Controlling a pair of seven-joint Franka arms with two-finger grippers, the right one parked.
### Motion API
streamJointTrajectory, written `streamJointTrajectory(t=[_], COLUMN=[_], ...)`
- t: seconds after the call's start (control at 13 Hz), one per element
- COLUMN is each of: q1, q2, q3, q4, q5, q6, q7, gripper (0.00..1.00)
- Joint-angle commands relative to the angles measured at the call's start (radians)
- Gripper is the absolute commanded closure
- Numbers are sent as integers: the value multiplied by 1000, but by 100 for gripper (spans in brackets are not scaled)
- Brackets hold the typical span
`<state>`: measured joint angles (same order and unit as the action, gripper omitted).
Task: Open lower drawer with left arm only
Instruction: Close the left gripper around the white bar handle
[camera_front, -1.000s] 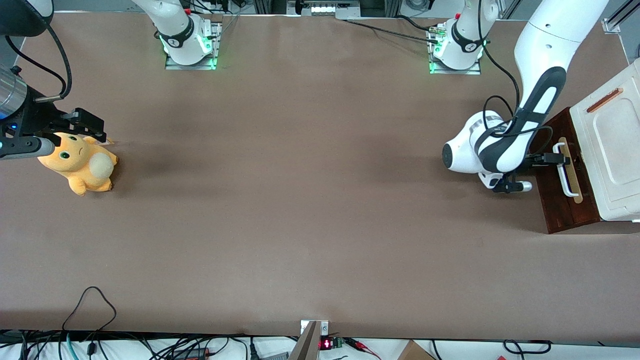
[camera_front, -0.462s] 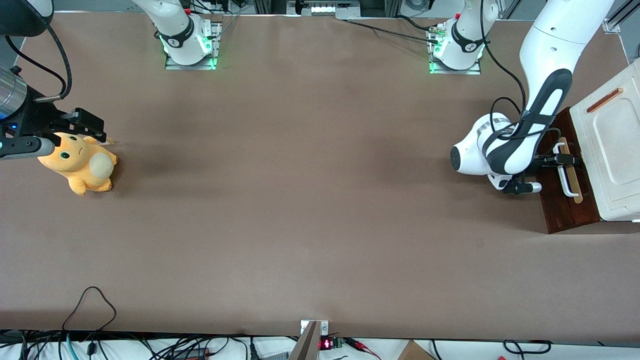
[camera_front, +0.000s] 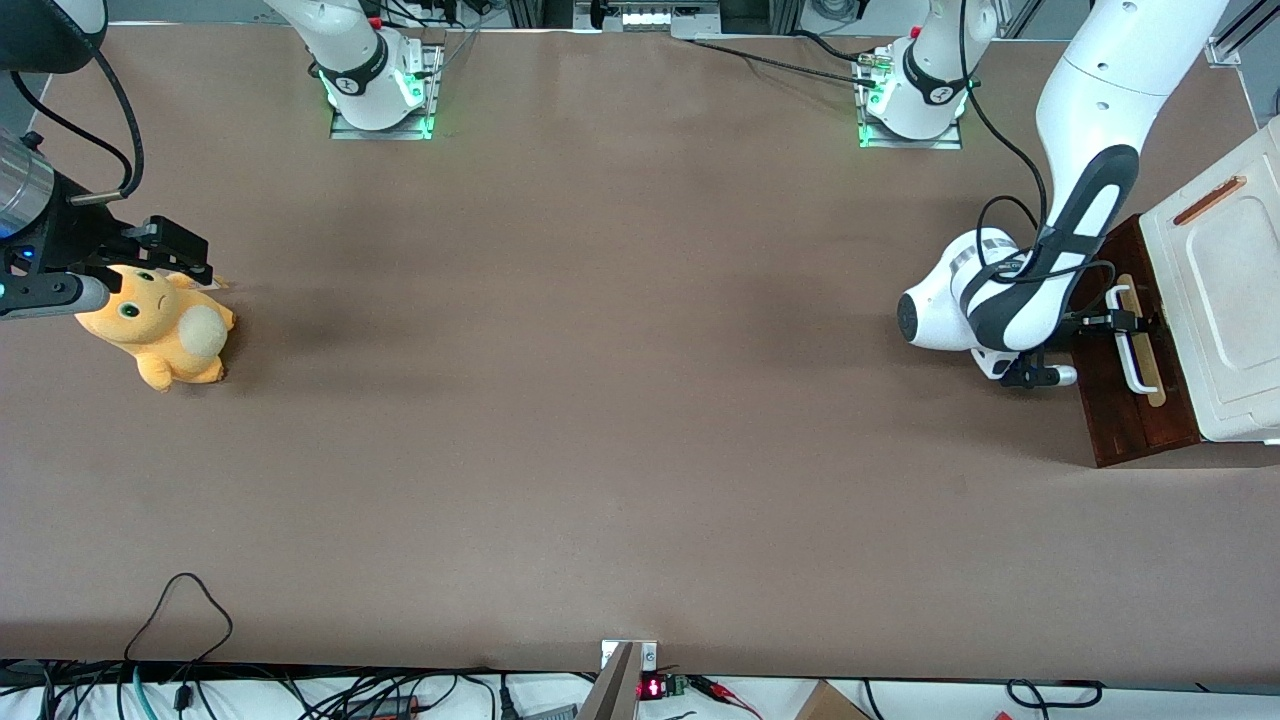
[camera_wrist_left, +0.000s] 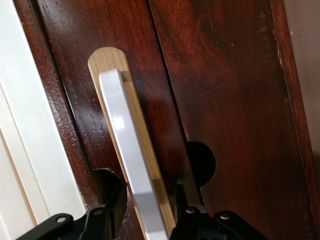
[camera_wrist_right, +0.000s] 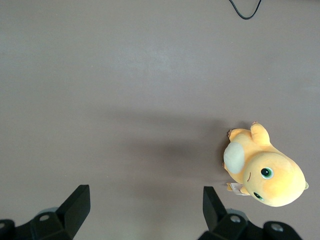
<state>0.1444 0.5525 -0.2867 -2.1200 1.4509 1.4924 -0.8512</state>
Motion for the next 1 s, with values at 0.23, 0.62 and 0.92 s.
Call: streamJointTrajectory(t=[0.23, 0.62, 0.92], q1=[-2, -8, -32], q2=[23, 18, 1], q3=[0, 0, -2], q4=[18, 20, 29], q5=[19, 20, 23], q6=[-9, -9, -7], q7=[0, -8, -8], gripper=[73, 88, 96])
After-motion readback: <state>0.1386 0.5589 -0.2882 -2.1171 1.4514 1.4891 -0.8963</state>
